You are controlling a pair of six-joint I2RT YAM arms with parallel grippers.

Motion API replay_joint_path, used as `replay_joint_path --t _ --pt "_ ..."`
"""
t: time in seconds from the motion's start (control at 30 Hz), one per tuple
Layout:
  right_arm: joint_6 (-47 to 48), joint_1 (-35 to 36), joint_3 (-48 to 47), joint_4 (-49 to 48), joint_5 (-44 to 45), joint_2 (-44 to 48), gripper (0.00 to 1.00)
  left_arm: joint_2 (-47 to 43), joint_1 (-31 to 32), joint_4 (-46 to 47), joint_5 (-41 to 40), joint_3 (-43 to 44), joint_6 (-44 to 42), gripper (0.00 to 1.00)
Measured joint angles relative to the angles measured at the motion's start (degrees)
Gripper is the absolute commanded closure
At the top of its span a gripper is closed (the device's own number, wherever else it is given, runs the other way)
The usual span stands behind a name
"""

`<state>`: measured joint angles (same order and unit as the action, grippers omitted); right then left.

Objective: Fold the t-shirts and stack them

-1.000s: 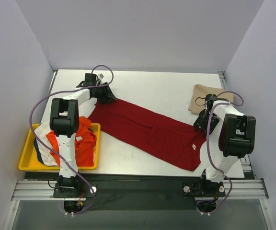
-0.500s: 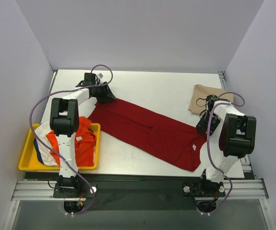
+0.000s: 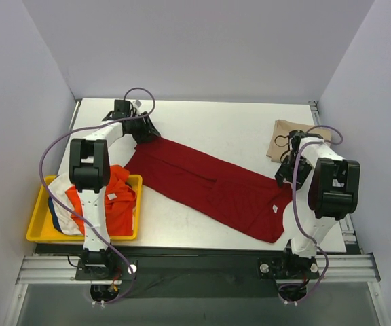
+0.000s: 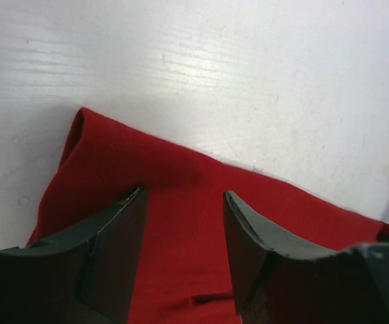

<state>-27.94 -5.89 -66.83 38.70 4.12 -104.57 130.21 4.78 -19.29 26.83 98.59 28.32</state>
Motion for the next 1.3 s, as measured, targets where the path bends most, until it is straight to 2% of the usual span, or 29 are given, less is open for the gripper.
replay_joint_path --t 0.2,0.37,0.57,0.8,1.0,1.3 --pt "1.1 1.5 -7.5 3.4 -0.7 1.4 0.49 -1.6 -0.2 -0.5 -0.2 1.5 1.4 0.39" --pt "1.7 4.4 -12.3 4.4 -3.0 5.0 0.49 -8.9 0.6 -0.8 -2.2 -1.8 4.1 0.39" --pt "2.7 8.5 -14.0 4.5 -7.7 2.9 0.5 -12.9 4.7 -1.6 -3.3 -4.8 6.1 0.38" --pt "3.2 9.7 -10.6 3.2 -12.5 -3.0 0.5 -5.8 10.9 -5.1 -1.9 -5.1 7.3 0.38" --pt "3.8 9.7 -8.9 2.8 -14.3 -6.4 0.5 -1.4 11.4 -7.3 0.6 -1.9 7.7 0.38" --pt "3.3 9.7 -6.9 3.4 -15.6 -7.7 0.5 8.3 11.3 -13.9 2.1 14.9 5.5 0.38"
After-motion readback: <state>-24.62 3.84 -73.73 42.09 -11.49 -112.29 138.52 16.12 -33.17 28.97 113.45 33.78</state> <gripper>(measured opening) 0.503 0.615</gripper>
